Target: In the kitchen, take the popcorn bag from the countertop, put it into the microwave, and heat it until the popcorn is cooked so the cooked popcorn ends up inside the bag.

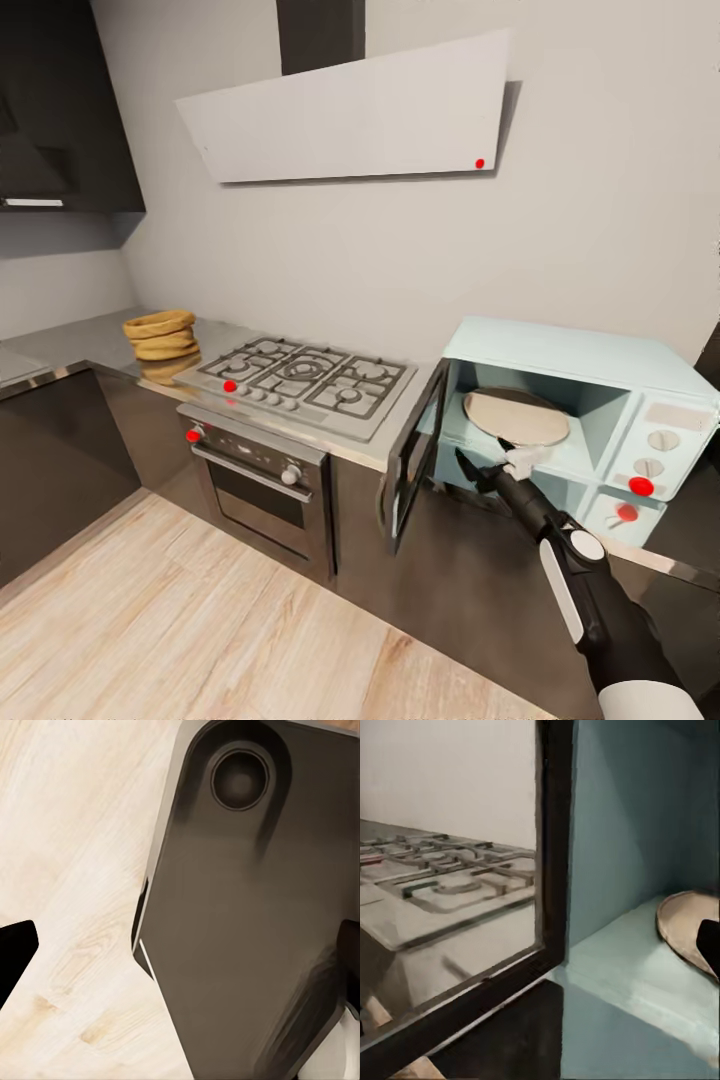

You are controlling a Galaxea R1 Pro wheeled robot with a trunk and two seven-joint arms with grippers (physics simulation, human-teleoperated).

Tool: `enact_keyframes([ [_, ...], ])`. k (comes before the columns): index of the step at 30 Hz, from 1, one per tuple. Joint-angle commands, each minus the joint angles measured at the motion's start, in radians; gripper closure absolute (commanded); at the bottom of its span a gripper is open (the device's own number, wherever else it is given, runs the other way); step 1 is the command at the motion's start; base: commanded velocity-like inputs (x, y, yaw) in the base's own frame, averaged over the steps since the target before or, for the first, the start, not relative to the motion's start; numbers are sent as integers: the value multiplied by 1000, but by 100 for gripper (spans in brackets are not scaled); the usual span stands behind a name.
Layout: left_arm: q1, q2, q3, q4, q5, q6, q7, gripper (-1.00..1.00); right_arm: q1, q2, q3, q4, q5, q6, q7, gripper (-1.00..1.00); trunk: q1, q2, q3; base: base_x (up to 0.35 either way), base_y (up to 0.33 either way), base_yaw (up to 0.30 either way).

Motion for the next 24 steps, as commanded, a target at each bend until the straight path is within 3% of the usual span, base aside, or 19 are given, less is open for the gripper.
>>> enact_keyframes([
  [1,0,0,3,0,0,0,2,-100,-1,0,0,1,-6,-4,-88,-100,0,-1,-1,0,-34,0],
  [2,0,0,2,0,0,1,2,-100,-1,1,1,1,-6,-5,-182,-100,0,-1,-1,-108,-17,0],
  [4,0,-2,2,0,0,1,2,-100,-1,3,8,1,-6,-7,-295,-100,0,-1,-1,-224,-8,0],
  [9,0,-3,3,0,0,1,2,-100,-1,42,69,1,-5,-9,-477,-100,0,-1,-1,-326,10,0],
  [12,0,-3,3,0,0,1,2,-100,-1,46,123,14,-4,-9,-496,-100,0,-1,-1,-343,87,0],
  [14,0,-3,4,0,0,1,2,-100,-1,46,138,49,-4,-8,-499,-100,0,-1,-1,-340,120,0],
  [20,0,-3,4,0,0,1,2,-100,-1,46,146,92,-3,-3,-500,-100,0,-1,-1,-314,158,0],
  [22,0,-3,4,0,0,1,2,-100,-1,45,144,177,-3,0,-500,-100,0,-1,-1,-295,170,0],
  [23,0,-2,4,0,0,1,2,-100,-1,44,141,337,-3,-2,-500,-100,0,-1,-1,-244,164,0],
  [24,0,-2,4,0,0,1,2,-100,-1,43,140,423,-3,-6,-500,-100,0,-1,-1,-175,139,0],
])
